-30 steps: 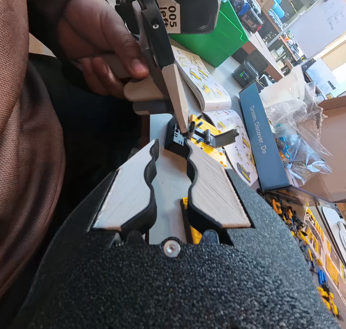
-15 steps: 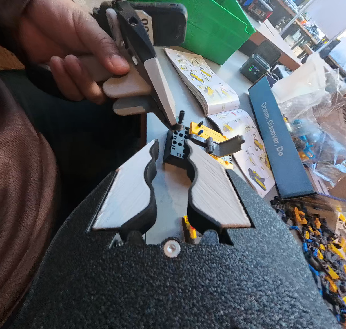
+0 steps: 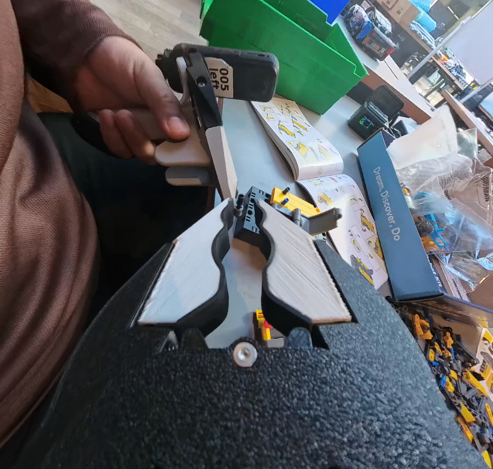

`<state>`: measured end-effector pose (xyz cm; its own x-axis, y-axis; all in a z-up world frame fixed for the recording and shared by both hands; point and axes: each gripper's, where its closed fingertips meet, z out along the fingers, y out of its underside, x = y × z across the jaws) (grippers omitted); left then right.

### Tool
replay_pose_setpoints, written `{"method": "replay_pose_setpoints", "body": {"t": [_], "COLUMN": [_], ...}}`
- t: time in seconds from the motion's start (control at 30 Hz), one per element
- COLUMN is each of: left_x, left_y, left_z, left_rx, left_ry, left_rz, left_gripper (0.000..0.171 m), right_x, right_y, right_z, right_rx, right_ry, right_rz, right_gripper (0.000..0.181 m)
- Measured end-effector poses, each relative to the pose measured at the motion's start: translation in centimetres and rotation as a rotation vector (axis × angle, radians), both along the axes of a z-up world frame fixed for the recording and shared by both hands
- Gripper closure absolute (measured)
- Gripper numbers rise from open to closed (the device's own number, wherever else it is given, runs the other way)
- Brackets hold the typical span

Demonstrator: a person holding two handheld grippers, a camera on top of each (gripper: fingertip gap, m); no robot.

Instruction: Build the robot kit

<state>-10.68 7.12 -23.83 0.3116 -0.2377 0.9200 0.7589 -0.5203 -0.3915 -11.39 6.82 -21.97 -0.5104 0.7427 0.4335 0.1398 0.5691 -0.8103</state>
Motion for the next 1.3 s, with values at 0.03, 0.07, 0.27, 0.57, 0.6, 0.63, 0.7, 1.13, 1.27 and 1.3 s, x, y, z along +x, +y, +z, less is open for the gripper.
{"method": "replay_pose_setpoints", "body": {"t": [0.03, 0.07, 0.27, 0.57, 0.6, 0.63, 0.7, 1.13, 1.27, 1.3], "left_x": [0.1, 0.2, 0.3, -0.4, -0.4, -0.5, -0.5, -0.3, -0.4, -0.4], "left_y": [0.0, 0.0, 0.1, 0.1, 0.2, 0.2, 0.2, 0.2, 0.2, 0.2], "left_z": [-0.1, -0.1, -0.3, -0.4, -0.5, -0.5, -0.6, -0.8, -0.9, -0.9], "left_rx": [-0.002, -0.004, -0.007, -0.012, -0.012, -0.012, -0.015, -0.02, -0.022, -0.022], "left_ry": [-0.006, -0.011, -0.015, -0.021, -0.019, -0.018, -0.006, 0.005, 0.003, 0.004], "left_rz": [-0.004, -0.008, -0.019, -0.004, -0.003, -0.002, 0.002, -0.003, -0.004, -0.004], "left_gripper": [0.168, 0.168, 0.168, 0.168, 0.168, 0.168, 0.168, 0.168, 0.168, 0.168], "right_x": [0.0, 0.1, 0.0, -0.3, -0.3, -0.2, -0.2, -0.1, -0.1, -0.2], "right_y": [0.2, 0.4, 0.6, 1.0, 1.0, 0.9, 0.9, 0.6, 0.6, 0.6], "right_z": [0.2, 0.2, -0.4, -1.0, -1.1, -1.2, -1.3, -1.5, -1.7, -1.7], "right_rx": [-0.016, -0.028, -0.027, -0.055, -0.055, -0.053, -0.054, -0.065, -0.066, -0.067], "right_ry": [0.0, -0.004, -0.017, -0.036, -0.037, -0.039, -0.041, -0.055, -0.059, -0.059], "right_rz": [-0.005, -0.013, -0.033, -0.041, -0.04, -0.039, -0.037, -0.027, -0.026, -0.026], "right_gripper": [0.171, 0.171, 0.171, 0.171, 0.171, 0.171, 0.171, 0.168, 0.168, 0.168]}}
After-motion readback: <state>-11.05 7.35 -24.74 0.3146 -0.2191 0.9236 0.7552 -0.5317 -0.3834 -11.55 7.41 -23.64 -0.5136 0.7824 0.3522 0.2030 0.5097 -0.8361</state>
